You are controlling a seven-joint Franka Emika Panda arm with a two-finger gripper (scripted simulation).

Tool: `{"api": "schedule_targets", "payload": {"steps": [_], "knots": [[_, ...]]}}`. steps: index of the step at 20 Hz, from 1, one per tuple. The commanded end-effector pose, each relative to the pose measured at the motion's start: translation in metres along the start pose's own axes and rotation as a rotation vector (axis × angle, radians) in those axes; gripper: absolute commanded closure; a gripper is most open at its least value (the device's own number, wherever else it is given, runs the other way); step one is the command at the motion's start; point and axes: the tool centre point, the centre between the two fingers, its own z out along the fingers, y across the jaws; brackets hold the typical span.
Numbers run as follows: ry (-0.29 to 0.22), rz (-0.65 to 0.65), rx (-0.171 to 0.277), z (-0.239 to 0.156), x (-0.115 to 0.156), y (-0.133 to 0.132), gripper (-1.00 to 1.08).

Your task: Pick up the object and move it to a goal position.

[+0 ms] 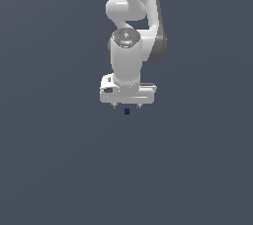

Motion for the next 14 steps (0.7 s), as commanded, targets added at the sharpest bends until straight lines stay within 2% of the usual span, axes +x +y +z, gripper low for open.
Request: {"api": "schedule_targets", "payload": {"steps": [1,4,9,14], "knots": [[0.0,0.0,0.0,0.0,0.0,0.0,-0.92],[-0.003,0.009,-0.004,0.0,-0.001,0.006,-0.92],[-0.018,0.041,-0.02,0.001,-0.005,0.034,-0.92],[-0.02,0.04,-0.022,0.0,-0.005,0.037,-0.92]]}}
